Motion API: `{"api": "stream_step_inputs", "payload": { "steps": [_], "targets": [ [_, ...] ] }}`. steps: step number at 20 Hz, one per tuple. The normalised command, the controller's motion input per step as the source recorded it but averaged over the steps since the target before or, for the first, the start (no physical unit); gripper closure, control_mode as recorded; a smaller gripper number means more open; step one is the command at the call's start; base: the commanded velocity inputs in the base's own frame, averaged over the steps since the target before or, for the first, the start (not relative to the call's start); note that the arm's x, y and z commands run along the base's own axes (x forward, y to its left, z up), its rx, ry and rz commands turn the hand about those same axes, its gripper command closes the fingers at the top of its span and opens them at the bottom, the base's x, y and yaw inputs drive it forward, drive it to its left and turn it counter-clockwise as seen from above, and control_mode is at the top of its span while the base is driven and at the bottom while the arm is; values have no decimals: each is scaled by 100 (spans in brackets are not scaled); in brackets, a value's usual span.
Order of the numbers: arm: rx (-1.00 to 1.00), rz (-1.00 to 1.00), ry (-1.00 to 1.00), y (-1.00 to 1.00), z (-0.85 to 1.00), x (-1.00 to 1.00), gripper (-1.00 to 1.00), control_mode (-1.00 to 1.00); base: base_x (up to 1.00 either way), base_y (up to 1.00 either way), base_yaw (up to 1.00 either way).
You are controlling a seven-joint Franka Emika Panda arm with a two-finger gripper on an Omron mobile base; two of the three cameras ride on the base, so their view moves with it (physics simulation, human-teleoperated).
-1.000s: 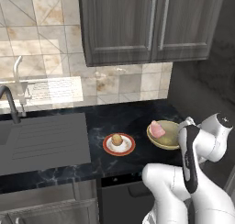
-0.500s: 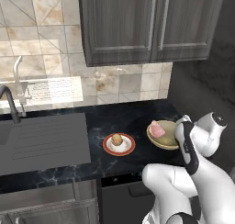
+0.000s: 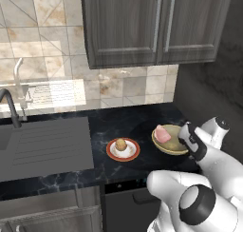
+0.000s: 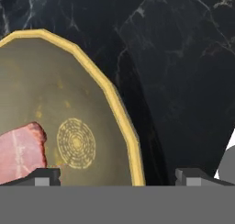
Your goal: Remove the peach from the bowl and place it on the small plate. Then place the bowl with only the steak in the microwave, close the door, and press the start button to microwave the steak.
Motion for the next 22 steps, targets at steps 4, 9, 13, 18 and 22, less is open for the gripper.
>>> {"api": "stream_step_inputs", "payload": {
  "steps": [4,9,13,18,22],
  "targets": [
    [0,5,0,0,-30,0,-100,-100,0,0,0],
    [0,1,0,0,-13,0,-100,-100,0,0,0],
    [0,0,0,7,-6,0,100,-100,0,0,0],
    [0,0,0,9,-2,0,100,-100,0,0,0],
    [0,0,0,6,0,0,100,-100,0,0,0]
  ]
}}
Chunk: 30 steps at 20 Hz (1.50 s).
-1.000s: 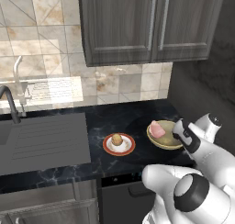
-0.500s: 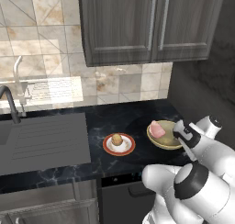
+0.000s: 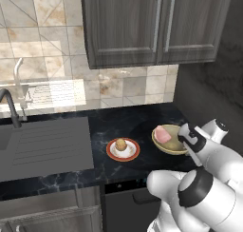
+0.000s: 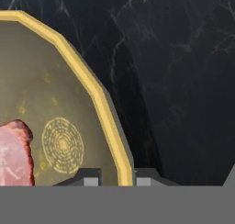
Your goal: Remove the peach from the bowl and place it on the small plate. Then place the bowl with only the steak in the microwave, close the door, and press the start button to microwave the steak.
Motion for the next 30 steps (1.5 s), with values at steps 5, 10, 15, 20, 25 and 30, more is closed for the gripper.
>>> {"api": "stream_step_inputs", "payload": {
  "steps": [5,10,15,20,25,30],
  "targets": [
    [0,0,-5,3,10,-5,100,-100,0,0,0],
    [-1,0,-20,12,70,-33,100,-100,0,0,0],
    [-1,0,-21,32,81,-23,100,-100,0,0,0],
    [0,0,-10,44,61,-28,100,-100,0,0,0],
    [0,0,-4,38,67,-43,100,-100,0,0,0],
    [-2,0,-2,11,72,-47,100,-100,0,0,0]
  ]
}}
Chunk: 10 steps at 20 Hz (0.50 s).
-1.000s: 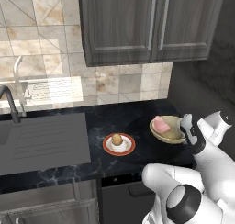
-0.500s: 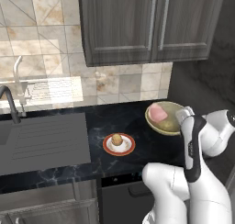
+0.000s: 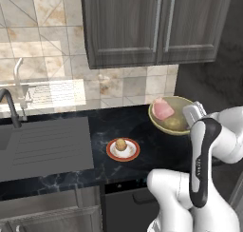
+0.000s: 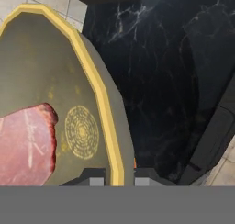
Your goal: Remove the peach from the bowl and place it on the small plate. Then place the bowl with only the steak in the microwave, close the door, and press the start button to microwave the steak.
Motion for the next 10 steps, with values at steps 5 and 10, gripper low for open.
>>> {"api": "stream_step_inputs", "payload": {
  "steps": [5,10],
  "targets": [
    [-5,0,-1,22,54,-50,100,-100,0,0,0],
    [-1,0,0,29,6,-44,100,-100,0,0,0]
  ]
}}
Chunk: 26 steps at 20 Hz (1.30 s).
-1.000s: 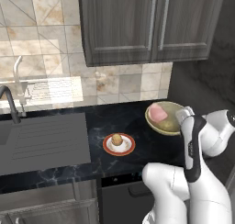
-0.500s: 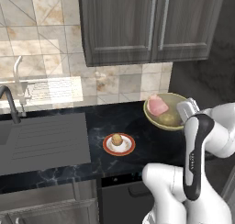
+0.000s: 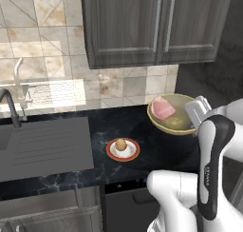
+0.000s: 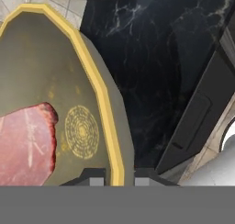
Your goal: Remove the peach from the bowl and place it on the small plate. Then place the bowl with only the steak in the microwave, close the door, and press the start button to microwave the steak.
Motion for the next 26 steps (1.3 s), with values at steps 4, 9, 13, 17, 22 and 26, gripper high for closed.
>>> {"api": "stream_step_inputs", "payload": {
  "steps": [4,9,13,17,22,26],
  "targets": [
    [0,0,4,9,-4,-17,100,-100,0,0,0],
    [0,0,1,4,-5,1,100,-100,0,0,0],
    [0,0,0,7,-7,-2,100,100,-10,6,0],
    [0,0,0,0,0,0,100,100,-70,41,-5],
    [0,0,0,0,0,0,100,100,-80,48,-9],
    [0,0,0,0,0,0,100,100,-96,35,-15]
  ]
}}
